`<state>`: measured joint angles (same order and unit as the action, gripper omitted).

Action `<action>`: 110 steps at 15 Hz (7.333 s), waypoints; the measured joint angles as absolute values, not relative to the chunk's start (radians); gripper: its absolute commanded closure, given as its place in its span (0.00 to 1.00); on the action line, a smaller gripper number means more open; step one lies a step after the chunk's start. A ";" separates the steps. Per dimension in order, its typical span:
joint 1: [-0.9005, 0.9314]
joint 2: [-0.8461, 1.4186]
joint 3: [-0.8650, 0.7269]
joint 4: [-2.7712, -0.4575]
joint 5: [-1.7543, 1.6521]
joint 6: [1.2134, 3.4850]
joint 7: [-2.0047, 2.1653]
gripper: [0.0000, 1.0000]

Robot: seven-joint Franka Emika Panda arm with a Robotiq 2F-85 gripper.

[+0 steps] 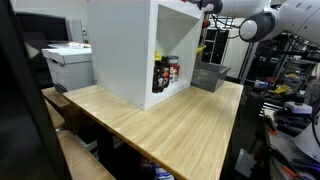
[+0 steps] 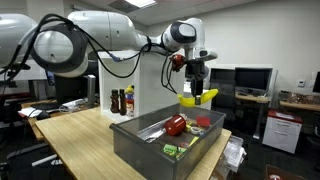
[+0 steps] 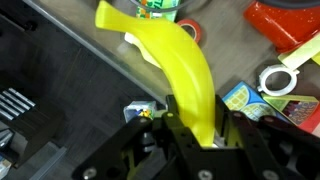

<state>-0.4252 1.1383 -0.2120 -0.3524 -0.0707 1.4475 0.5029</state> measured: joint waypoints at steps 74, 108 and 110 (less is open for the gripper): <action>-0.354 0.967 -0.233 -0.348 -0.122 1.820 0.382 0.88; -0.338 0.970 -0.125 -0.353 -0.099 1.916 0.177 0.88; -0.341 0.966 -0.119 -0.351 -0.089 1.928 0.153 0.88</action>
